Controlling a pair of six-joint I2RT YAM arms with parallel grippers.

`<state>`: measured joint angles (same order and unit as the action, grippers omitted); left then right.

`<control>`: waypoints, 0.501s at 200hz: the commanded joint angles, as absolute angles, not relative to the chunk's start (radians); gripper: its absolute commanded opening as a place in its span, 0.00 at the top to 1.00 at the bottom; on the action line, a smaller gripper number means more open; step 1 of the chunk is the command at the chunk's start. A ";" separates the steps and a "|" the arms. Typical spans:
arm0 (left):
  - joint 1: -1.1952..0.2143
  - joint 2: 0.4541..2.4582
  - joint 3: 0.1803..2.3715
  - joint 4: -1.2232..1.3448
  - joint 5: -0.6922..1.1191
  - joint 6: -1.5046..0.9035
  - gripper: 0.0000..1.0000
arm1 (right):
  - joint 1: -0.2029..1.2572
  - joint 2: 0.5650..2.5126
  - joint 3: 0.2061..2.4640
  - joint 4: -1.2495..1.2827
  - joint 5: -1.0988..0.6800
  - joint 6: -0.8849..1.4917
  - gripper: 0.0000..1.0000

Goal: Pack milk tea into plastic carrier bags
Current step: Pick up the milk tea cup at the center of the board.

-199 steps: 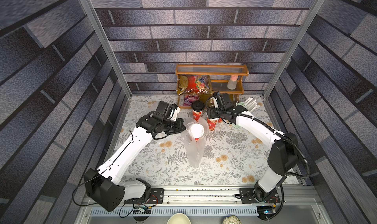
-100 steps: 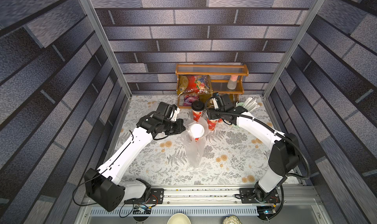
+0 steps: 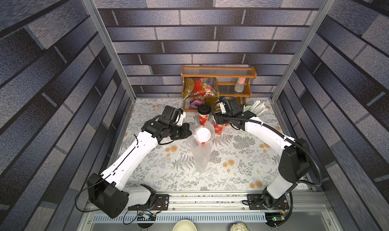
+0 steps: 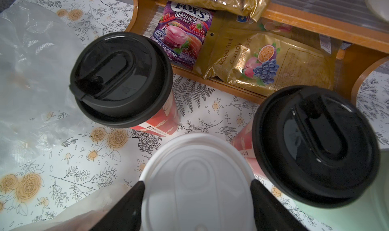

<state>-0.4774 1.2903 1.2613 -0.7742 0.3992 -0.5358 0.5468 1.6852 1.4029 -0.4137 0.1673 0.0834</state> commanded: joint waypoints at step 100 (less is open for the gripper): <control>-0.483 1.253 1.250 -0.779 0.393 -0.555 1.00 | 0.545 1.679 1.359 -0.488 0.182 0.046 0.27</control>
<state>-0.4774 1.2816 1.2591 -0.7742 0.3962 -0.5404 0.5476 1.6825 1.3949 -0.4103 0.1734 0.0505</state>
